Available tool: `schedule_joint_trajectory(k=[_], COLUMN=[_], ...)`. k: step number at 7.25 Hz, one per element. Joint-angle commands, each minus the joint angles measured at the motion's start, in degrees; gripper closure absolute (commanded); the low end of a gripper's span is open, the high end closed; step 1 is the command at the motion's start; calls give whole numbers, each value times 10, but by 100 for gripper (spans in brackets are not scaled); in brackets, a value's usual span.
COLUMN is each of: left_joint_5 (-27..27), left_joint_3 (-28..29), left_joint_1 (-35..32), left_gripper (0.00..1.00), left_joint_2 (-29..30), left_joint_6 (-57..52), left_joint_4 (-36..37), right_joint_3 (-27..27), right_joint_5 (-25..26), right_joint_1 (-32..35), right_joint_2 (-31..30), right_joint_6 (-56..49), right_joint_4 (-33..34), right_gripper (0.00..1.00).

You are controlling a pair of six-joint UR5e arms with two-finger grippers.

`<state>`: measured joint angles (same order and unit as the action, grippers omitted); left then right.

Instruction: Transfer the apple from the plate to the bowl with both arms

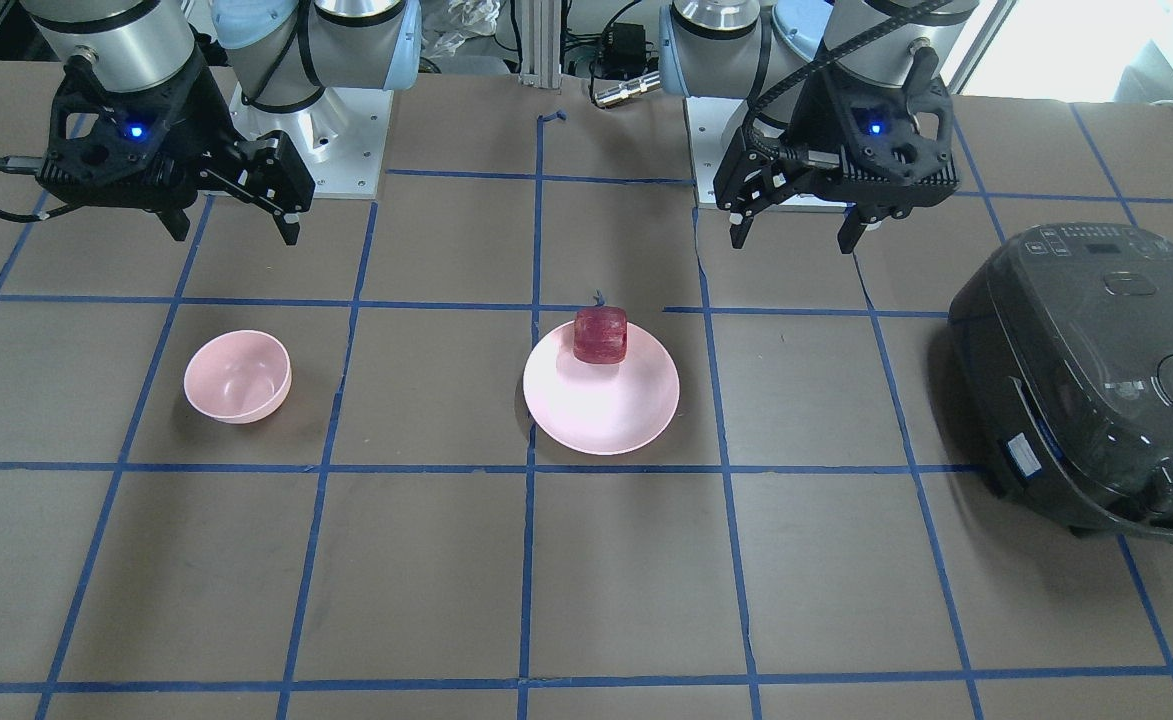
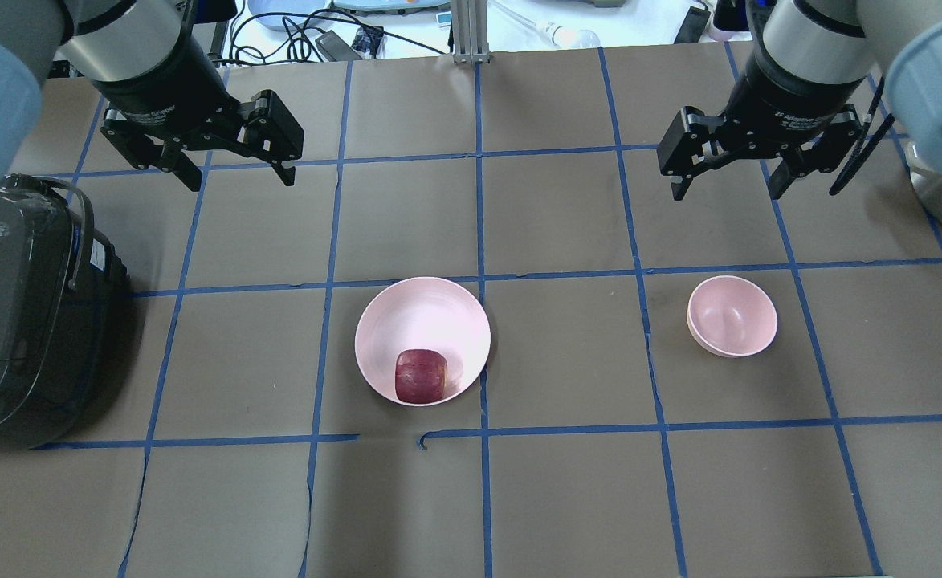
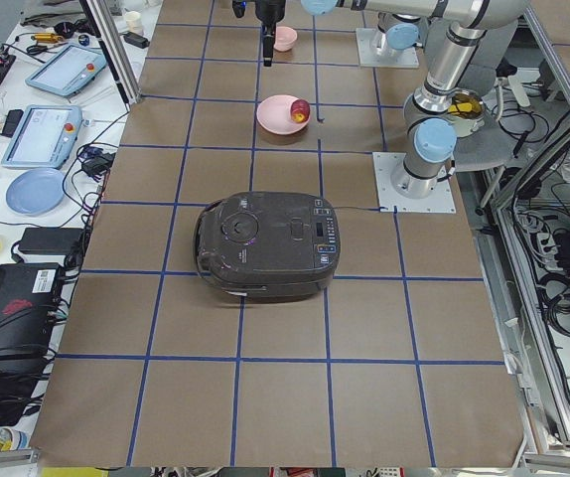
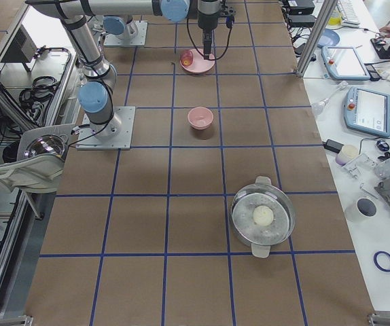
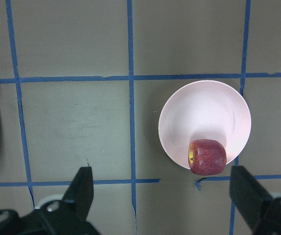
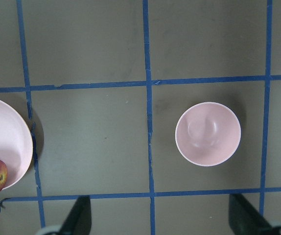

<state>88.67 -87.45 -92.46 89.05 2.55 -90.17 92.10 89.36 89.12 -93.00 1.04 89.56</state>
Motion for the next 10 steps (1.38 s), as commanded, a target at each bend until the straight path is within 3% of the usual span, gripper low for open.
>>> schedule_joint_trajectory(k=[1,6,8,10], left_joint_5=[2,5,6,5], left_joint_3=[0,6,-3,-53], left_joint_1=[0,-12,-73,-126], left_gripper=[0,0,0,0], left_joint_2=[0,20,26,31], left_joint_6=[0,10,55,152], left_joint_4=[-2,0,6,53], right_joint_3=[0,-1,0,-1], right_joint_5=[-2,1,1,-2], right_joint_1=[0,0,0,0], right_joint_2=[0,0,0,0], right_joint_6=[-1,0,0,0], right_joint_4=[0,0,-1,-1], right_gripper=[0,0,0,0])
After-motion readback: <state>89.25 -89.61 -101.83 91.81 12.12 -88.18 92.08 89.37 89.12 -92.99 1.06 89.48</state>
